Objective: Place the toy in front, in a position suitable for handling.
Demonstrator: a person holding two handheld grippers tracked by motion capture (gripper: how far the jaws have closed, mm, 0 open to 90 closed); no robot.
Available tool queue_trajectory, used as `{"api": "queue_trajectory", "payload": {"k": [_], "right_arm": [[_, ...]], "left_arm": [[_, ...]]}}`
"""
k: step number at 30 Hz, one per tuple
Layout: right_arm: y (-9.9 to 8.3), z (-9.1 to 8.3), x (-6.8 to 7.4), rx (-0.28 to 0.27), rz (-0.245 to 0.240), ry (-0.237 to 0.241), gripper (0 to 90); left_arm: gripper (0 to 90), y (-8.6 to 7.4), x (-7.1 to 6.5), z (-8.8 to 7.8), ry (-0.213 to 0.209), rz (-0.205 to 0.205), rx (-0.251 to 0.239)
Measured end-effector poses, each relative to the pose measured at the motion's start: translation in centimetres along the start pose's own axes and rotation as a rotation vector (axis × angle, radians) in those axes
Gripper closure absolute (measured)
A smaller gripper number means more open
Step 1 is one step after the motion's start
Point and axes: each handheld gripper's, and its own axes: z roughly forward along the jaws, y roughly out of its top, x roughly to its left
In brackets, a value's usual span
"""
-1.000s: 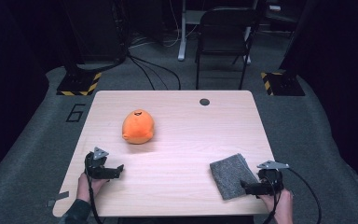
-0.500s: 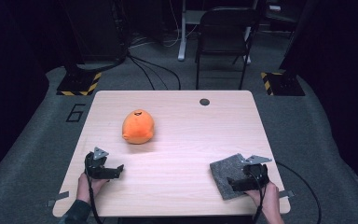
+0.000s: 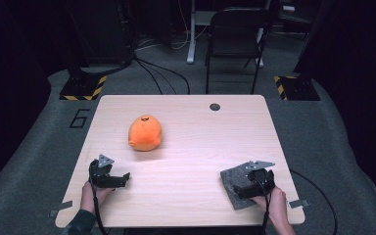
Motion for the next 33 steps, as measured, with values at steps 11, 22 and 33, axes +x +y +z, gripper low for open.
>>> {"api": "queue_trajectory", "payload": {"k": [11, 22, 33], "right_arm": [[-0.5, 0.7, -0.6, 0.017, 0.056, -0.028, 24.8], [-0.9, 0.1, -0.8, -0.004, 0.046, -0.043, 63.0], [-0.9, -0.6, -0.6, -0.035, 0.048, -0.038, 73.8]], "left_arm": [[0.2, 0.0, 0.0, -0.1, -0.001, 0.003, 0.005], [0.2, 0.0, 0.0, -0.1, -0.002, 0.006, 0.007], [0.2, 0.0, 0.0, -0.1, -0.003, 0.006, 0.007]]}}
